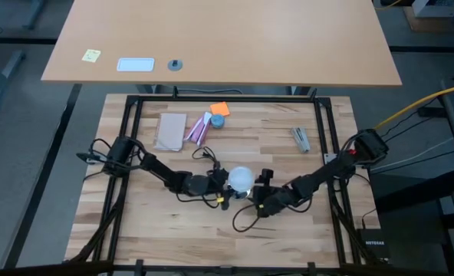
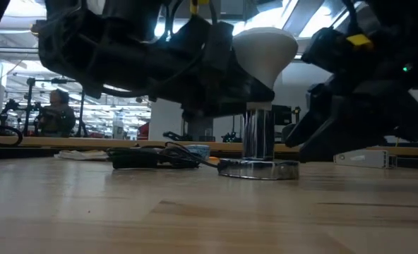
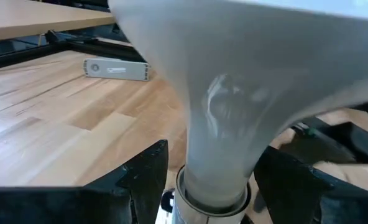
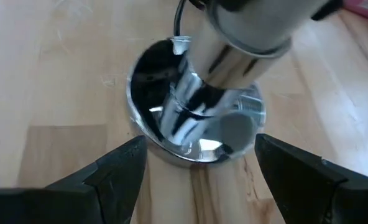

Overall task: Screw lightbulb
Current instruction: Remove the lightbulb from the lamp

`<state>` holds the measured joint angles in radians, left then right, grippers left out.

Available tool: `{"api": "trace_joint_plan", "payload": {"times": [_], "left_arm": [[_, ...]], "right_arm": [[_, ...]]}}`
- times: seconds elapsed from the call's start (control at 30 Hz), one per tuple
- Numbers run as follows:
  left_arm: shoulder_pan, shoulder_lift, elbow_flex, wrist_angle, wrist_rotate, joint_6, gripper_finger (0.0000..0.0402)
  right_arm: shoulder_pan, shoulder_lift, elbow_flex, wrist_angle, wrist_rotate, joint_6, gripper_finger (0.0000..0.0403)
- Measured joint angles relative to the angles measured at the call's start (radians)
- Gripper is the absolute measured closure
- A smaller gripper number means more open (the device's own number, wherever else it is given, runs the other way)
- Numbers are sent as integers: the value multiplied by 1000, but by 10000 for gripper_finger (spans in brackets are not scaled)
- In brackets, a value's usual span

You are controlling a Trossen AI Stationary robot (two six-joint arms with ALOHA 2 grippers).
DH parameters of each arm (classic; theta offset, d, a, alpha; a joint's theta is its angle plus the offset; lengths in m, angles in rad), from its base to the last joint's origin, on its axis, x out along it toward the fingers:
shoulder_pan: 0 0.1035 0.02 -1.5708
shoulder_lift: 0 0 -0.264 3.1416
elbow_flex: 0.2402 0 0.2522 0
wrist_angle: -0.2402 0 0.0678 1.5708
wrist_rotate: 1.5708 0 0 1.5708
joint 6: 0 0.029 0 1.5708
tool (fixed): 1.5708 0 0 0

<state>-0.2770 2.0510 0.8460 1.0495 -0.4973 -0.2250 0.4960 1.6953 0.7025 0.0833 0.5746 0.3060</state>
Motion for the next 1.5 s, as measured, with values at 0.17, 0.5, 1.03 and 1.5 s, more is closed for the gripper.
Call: {"api": "trace_joint_plan", "payload": {"times": [0.17,0.5,1.03,1.5], "left_arm": [[17,2,5,1,38,-5,180],[30,2,5,9,80,-1,180],[35,2,5,5,81,20,264],[14,2,5,1,81,54,262]], "right_arm": [[-19,9,0,24,-9,-31,98],[-70,9,0,49,-61,-52,98],[-71,9,0,32,9,-53,98],[-71,7,0,67,-132,-100,108]]}}
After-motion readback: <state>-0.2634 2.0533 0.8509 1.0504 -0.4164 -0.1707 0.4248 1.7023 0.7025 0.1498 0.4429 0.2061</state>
